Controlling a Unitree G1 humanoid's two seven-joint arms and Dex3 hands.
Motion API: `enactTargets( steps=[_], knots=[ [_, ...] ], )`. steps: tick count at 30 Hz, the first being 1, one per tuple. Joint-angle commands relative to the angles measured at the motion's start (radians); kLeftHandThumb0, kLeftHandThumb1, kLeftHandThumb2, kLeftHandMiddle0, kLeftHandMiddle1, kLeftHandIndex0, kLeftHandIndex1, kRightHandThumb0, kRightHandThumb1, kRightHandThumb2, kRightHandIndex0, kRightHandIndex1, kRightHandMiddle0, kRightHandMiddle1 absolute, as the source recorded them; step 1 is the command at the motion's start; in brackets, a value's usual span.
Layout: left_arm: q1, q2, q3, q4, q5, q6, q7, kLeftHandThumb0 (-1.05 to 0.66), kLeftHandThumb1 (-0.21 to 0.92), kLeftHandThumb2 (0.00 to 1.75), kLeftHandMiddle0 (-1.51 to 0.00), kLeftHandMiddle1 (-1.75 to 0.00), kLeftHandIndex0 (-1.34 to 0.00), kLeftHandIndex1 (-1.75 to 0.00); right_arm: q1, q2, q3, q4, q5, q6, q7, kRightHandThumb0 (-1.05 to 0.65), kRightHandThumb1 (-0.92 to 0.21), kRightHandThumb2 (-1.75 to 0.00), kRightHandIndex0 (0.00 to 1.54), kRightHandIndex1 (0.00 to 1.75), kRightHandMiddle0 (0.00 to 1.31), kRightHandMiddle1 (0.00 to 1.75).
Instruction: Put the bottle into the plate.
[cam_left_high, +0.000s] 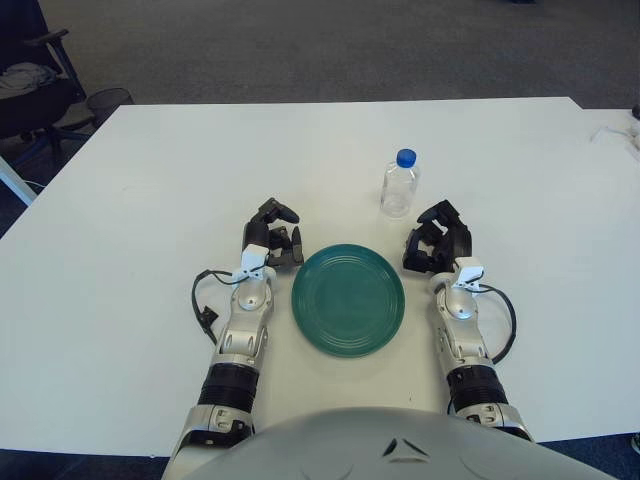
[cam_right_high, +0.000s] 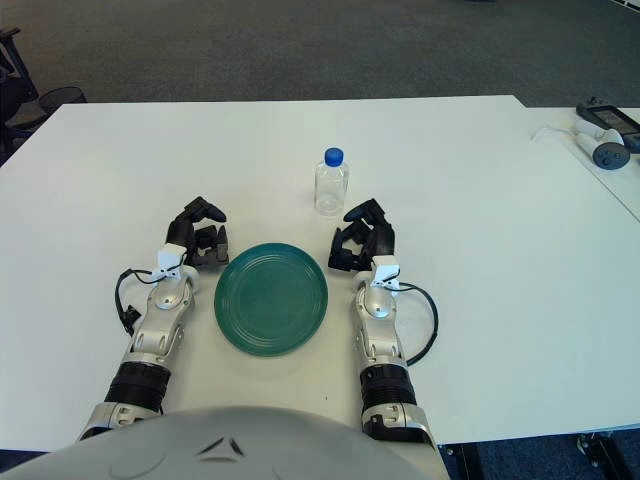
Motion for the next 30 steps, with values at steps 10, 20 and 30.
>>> enactTargets(
  steps=[10, 20, 30],
  knots=[
    [0.028, 0.009, 0.004, 0.033, 0.006, 0.04, 0.001, -0.54, 0.15, 1.52, -1.26, -1.75, -0.74, -1.75, 0.009, 0.025, -0.018, 0.064, -0.008, 0.018, -0.067, -0.01, -0.36, -1.26, 0.54, 1.75, 0.4, 1.72],
    [0.027, 0.013, 0.008, 0.032, -0.013, 0.042, -0.022, -0.53, 0.15, 1.51, -1.26, -1.75, -0.74, -1.75, 0.025, 0.012, 0.015, 0.036, -0.075, 0.052, -0.103, -0.01, -0.81, -0.69, 0.24, 1.68, 0.16, 1.74],
    [0.025, 0.013, 0.009, 0.032, -0.005, 0.043, -0.018, -0.54, 0.15, 1.52, -1.26, -1.75, -0.74, -1.75, 0.034, 0.005, 0.023, 0.003, -0.091, 0.108, -0.092, -0.53, -0.77, -0.46, 0.01, 1.01, 0.02, 1.1]
  ],
)
